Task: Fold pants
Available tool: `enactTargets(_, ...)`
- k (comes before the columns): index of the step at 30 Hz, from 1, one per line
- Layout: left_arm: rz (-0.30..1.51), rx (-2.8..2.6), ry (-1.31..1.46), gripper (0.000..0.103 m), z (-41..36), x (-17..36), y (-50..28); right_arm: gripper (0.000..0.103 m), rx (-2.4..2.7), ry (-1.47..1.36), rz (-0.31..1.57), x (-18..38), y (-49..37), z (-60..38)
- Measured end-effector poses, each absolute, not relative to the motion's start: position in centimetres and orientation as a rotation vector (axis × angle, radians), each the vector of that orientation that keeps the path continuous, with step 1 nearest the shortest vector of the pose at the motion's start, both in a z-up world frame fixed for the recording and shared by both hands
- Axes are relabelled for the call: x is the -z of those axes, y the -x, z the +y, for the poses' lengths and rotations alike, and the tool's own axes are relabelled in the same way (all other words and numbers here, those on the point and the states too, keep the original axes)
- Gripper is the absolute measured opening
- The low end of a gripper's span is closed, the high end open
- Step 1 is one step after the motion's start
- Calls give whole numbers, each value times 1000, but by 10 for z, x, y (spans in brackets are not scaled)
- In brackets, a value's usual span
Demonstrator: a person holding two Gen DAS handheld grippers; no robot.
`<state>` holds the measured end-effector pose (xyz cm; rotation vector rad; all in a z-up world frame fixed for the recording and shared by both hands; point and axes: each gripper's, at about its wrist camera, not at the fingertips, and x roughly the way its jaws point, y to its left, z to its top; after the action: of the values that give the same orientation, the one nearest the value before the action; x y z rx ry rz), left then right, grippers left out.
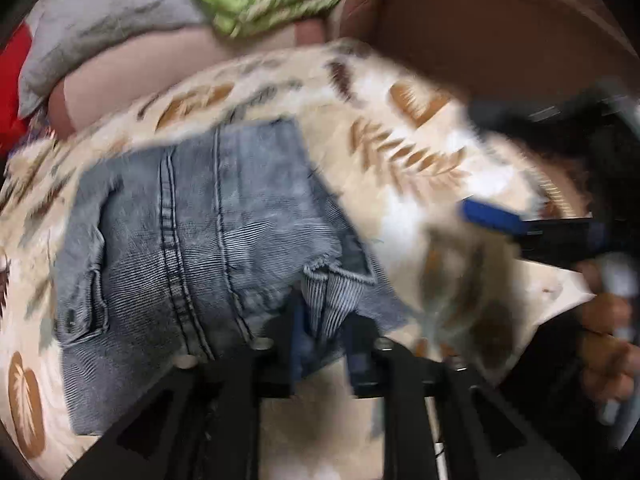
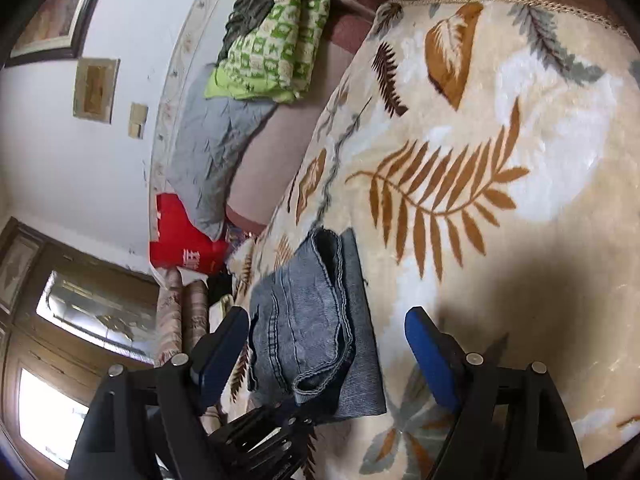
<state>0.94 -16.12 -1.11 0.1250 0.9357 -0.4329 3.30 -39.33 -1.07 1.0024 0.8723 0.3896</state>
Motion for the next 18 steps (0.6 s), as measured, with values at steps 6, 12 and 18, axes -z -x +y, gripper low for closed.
enactTargets(6,708,339,27,64,-59,-60,40,83,-472,-915,891,-6,-30,-362)
enactTargets(12,554,-232,436,64,164,-103,93,83,-710,-851,932,-31,-25,-299)
enactTargets(18,416,-512,616,64,274,-127,149,80,-488,-924,1162,39,-33,-300)
